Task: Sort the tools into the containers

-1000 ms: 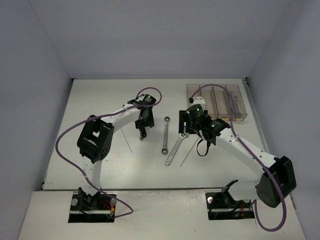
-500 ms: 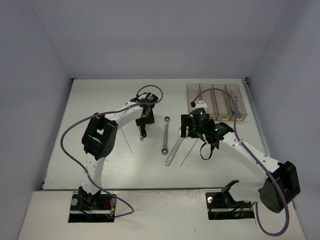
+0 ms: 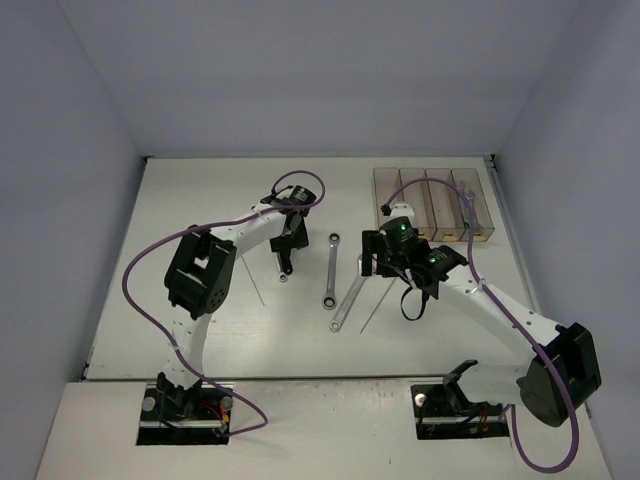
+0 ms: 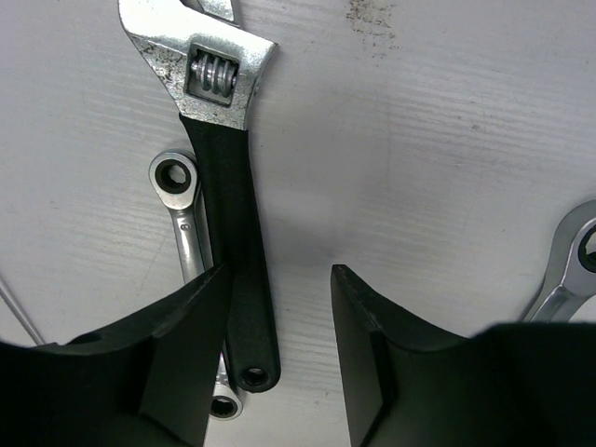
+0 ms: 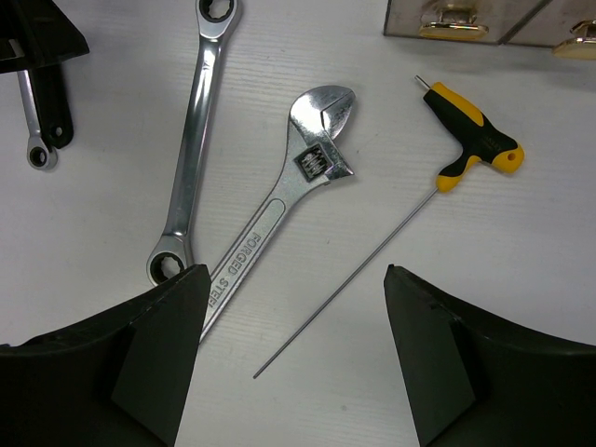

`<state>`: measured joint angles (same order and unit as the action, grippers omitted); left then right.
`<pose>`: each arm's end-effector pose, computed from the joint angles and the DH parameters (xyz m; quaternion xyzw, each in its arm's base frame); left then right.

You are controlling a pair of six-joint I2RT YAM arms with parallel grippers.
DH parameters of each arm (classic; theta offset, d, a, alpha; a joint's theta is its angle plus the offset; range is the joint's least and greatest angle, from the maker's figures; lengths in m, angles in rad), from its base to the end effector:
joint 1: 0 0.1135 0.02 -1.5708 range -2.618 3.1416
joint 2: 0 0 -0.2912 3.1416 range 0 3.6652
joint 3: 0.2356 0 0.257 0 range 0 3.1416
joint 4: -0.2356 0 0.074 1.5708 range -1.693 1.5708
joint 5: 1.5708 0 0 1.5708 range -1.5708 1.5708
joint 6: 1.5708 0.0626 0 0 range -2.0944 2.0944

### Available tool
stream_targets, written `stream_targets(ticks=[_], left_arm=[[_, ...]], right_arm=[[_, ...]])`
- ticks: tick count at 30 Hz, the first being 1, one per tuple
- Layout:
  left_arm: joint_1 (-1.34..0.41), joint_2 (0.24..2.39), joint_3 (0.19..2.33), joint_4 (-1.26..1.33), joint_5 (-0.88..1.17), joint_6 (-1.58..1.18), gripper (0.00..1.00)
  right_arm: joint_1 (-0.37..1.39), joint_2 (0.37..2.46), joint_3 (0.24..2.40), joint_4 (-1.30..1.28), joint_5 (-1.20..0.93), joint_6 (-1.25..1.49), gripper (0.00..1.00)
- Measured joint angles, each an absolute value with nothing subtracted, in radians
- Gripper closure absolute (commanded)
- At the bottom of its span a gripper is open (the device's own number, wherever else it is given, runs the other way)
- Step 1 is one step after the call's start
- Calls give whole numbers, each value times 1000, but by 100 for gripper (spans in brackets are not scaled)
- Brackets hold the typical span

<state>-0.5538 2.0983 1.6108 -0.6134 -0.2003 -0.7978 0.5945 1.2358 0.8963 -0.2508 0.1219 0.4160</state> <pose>0.4120 -0.2401 0.1804 -0.1409 0.9576 -0.0690 0.2415 0.2470 0.1578 0.2861 -0.0499 0.8796 0.1805 0.4373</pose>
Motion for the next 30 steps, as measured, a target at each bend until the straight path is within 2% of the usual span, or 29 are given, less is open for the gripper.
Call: stream_targets(ticks=[17, 30], left_arm=[[-527, 2096, 1609, -624, -237, -799, 51], [-522, 2099, 1610, -624, -229, -800, 58]], right_arm=[[594, 1236, 896, -250, 114, 414, 27], [594, 1236, 874, -244, 104, 414, 27]])
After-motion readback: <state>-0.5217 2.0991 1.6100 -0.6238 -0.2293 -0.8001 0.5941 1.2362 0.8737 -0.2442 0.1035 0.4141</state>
